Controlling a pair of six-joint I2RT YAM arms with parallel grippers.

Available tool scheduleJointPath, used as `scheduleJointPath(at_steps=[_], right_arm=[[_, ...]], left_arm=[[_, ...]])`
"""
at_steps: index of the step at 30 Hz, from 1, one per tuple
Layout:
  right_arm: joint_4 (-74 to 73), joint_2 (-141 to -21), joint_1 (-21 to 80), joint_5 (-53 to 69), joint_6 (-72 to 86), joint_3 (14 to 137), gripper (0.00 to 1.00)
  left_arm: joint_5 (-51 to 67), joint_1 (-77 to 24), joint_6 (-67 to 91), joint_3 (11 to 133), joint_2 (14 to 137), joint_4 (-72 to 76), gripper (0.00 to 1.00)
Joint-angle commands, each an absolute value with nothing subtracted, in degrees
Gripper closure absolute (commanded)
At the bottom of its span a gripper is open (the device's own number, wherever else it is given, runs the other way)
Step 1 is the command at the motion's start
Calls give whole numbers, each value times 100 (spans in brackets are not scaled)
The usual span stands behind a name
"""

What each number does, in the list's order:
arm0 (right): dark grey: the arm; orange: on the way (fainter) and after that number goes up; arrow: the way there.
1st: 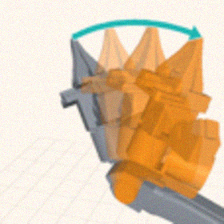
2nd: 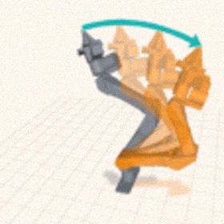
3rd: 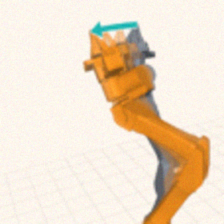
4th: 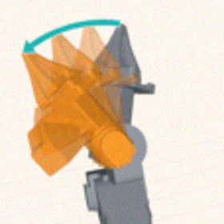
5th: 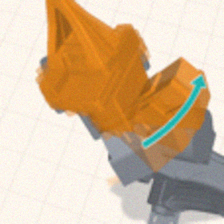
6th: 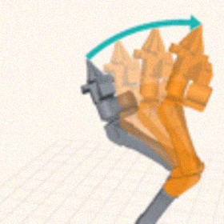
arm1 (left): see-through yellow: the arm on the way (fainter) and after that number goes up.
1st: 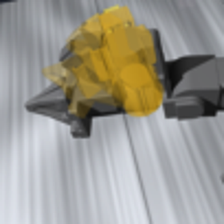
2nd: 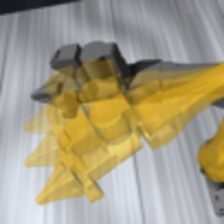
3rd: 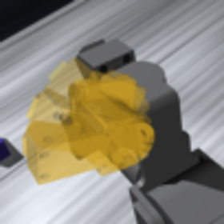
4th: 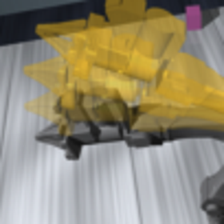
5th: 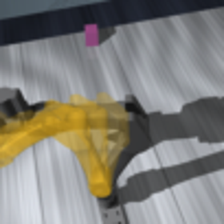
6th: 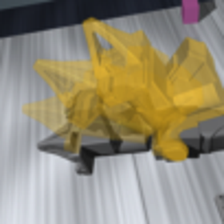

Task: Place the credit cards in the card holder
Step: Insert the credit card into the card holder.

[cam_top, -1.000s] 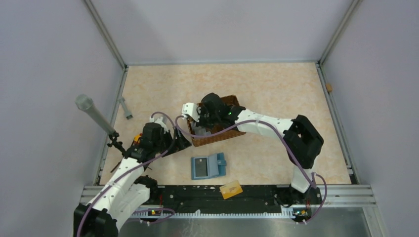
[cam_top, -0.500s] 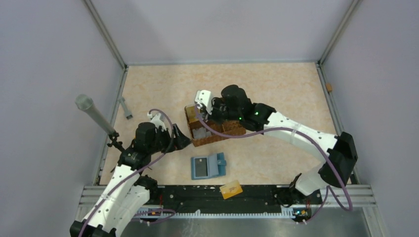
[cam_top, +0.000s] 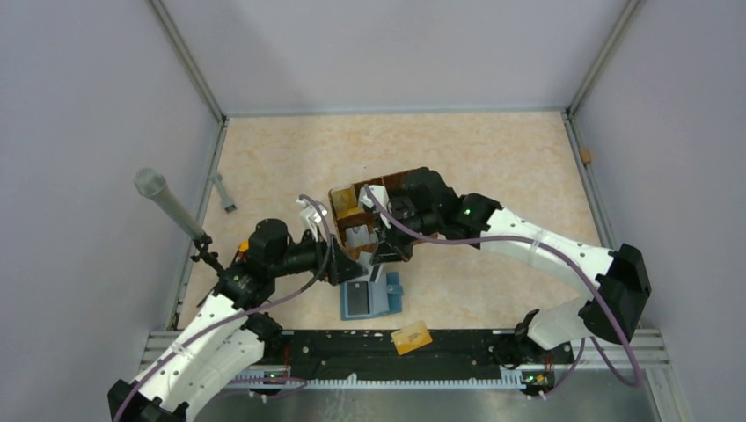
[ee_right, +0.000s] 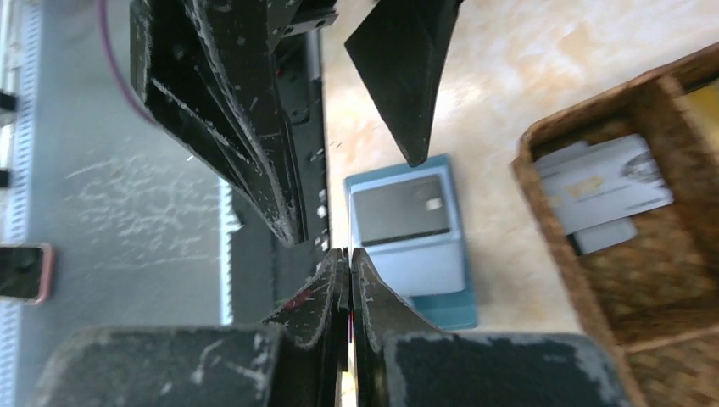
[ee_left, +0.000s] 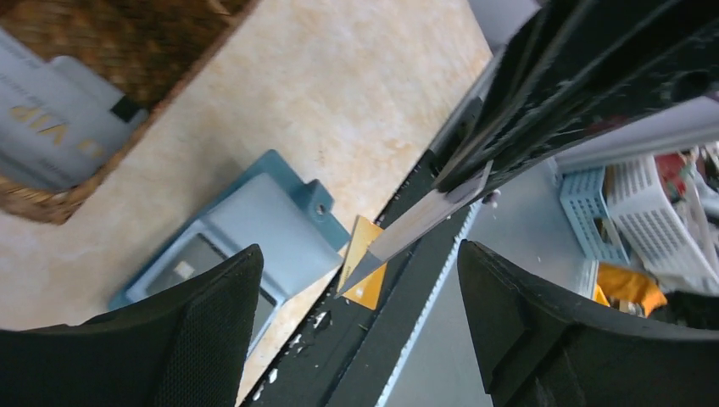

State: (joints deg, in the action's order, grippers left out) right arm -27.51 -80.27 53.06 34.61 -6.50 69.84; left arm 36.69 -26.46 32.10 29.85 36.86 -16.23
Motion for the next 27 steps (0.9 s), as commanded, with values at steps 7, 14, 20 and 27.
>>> scheduleJointPath(at_steps=[7,14,20,27], right_arm=[[-2743,-7852,5285,4626,-353,6841,100],[-2341,-7686,5289,3295,613,6334,56],[-1693,-7182,5287,1932,2283,5130,29],[-1385,-7164,5554,856,4002,4363,21]], left_arm=[[4194,-3661,3622,2832,3790,-437,60],[3335,-3810,4230,2347,3383,-473,100],[2208,-3806,5539,1397,3202,-551,100],[1944,-3806,6121,888,3365,-202,100]])
